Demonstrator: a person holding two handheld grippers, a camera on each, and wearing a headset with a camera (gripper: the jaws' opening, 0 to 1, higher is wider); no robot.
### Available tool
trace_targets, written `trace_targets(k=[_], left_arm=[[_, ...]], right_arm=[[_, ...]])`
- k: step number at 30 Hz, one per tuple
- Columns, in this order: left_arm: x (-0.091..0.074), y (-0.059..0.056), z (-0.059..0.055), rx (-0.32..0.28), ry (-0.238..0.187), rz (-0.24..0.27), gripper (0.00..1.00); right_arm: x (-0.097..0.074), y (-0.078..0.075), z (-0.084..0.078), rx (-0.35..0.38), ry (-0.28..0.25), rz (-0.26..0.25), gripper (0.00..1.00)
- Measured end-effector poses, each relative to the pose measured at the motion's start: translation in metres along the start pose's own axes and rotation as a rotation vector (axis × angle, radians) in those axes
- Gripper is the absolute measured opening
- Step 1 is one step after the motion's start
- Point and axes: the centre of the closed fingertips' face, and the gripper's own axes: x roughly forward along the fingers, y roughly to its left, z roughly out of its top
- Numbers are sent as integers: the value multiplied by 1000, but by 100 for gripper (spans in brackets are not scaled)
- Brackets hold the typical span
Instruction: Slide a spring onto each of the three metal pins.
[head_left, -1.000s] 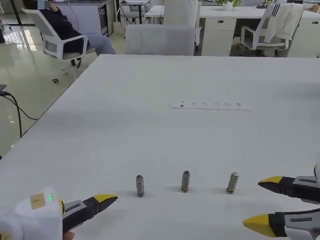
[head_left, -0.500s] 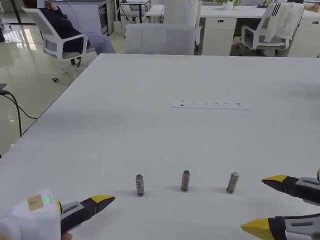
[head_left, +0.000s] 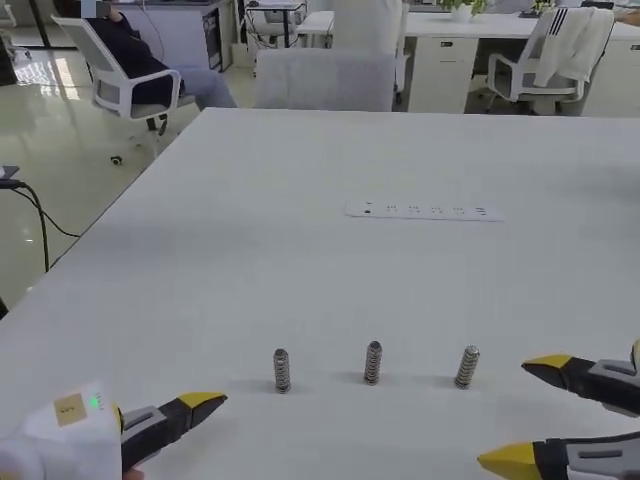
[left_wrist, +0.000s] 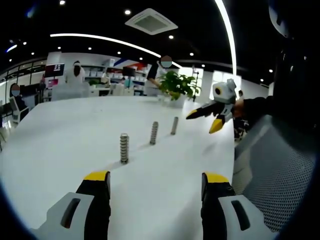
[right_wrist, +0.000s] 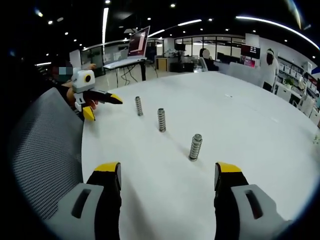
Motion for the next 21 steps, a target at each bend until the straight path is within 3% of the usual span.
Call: trace_targets(k=[21], left_arm=[[-1, 0, -2, -7, 6, 12, 75]], right_arm=[[3, 1, 0, -8, 7, 16, 76]])
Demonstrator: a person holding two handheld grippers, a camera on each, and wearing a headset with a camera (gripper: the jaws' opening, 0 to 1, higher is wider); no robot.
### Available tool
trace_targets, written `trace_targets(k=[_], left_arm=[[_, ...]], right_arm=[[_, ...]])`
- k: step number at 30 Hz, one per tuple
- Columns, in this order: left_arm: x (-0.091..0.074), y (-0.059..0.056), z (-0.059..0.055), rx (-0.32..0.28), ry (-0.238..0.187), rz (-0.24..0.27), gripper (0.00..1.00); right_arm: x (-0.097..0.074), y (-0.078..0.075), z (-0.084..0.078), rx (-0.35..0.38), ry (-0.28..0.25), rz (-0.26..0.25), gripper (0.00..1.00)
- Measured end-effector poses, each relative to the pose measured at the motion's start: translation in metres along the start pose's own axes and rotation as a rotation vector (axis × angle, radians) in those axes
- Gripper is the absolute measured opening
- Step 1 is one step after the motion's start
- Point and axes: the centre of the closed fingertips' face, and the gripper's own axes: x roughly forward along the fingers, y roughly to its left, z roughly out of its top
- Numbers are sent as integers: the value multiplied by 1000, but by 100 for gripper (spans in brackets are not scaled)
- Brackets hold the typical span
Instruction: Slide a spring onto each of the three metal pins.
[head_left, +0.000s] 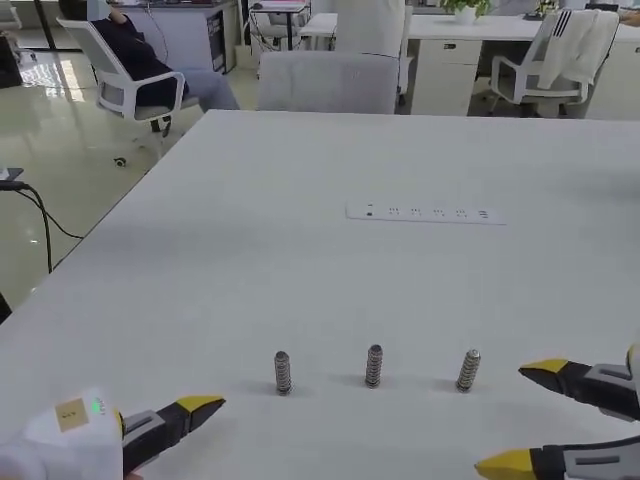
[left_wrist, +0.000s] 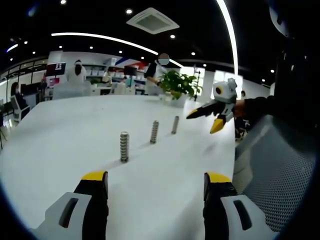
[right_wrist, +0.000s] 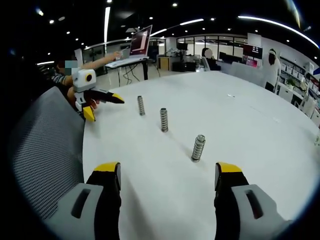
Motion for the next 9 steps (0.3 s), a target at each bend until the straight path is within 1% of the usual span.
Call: trace_targets(k=[9], left_arm=[[0, 0, 0, 0, 0, 2, 76]], right_arm=[[0, 1, 0, -4, 4, -1, 76]])
